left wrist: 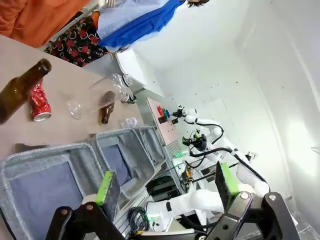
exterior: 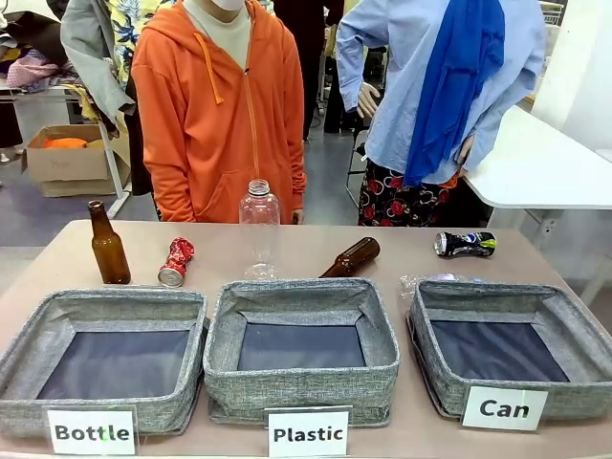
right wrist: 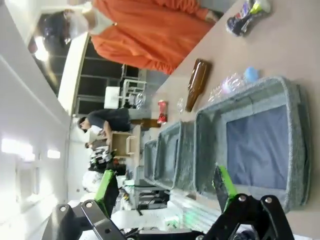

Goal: Sort the can waste into the basket.
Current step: Pick up the can waste from the table and place it in the right Fabric basket.

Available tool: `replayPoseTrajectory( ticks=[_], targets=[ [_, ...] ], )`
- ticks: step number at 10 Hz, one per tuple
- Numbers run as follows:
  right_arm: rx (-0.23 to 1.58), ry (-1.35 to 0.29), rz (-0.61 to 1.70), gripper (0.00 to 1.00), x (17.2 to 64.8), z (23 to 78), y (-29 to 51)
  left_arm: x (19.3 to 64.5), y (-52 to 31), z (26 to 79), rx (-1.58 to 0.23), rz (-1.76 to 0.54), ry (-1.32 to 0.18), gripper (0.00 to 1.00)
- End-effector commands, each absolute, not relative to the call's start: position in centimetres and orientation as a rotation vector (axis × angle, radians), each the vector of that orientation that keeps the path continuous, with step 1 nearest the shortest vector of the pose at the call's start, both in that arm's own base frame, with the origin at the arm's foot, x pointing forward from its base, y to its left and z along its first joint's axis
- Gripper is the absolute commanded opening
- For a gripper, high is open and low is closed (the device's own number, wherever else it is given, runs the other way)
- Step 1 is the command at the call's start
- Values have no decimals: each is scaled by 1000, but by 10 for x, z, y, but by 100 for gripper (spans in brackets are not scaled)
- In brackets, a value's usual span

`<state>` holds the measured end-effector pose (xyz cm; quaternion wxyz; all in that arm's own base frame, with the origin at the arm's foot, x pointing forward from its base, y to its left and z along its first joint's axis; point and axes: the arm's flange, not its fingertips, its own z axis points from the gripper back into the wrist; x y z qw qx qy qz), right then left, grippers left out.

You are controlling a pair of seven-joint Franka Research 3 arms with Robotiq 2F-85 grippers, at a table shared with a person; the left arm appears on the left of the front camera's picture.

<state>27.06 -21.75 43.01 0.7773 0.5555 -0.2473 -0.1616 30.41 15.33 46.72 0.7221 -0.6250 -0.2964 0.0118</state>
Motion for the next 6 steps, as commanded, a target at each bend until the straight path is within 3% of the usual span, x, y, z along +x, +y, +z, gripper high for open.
replayPoseTrajectory(
  ticks=[1, 6],
  targets=[
    [1242, -507, -347, 100, 264, 426, -219, 297, 164, 459, -1400, 44, -647, 100],
    [1242, -507, -347, 100, 264, 426, -219, 300, 163, 459, -1393, 64, -647, 100]
  ],
)
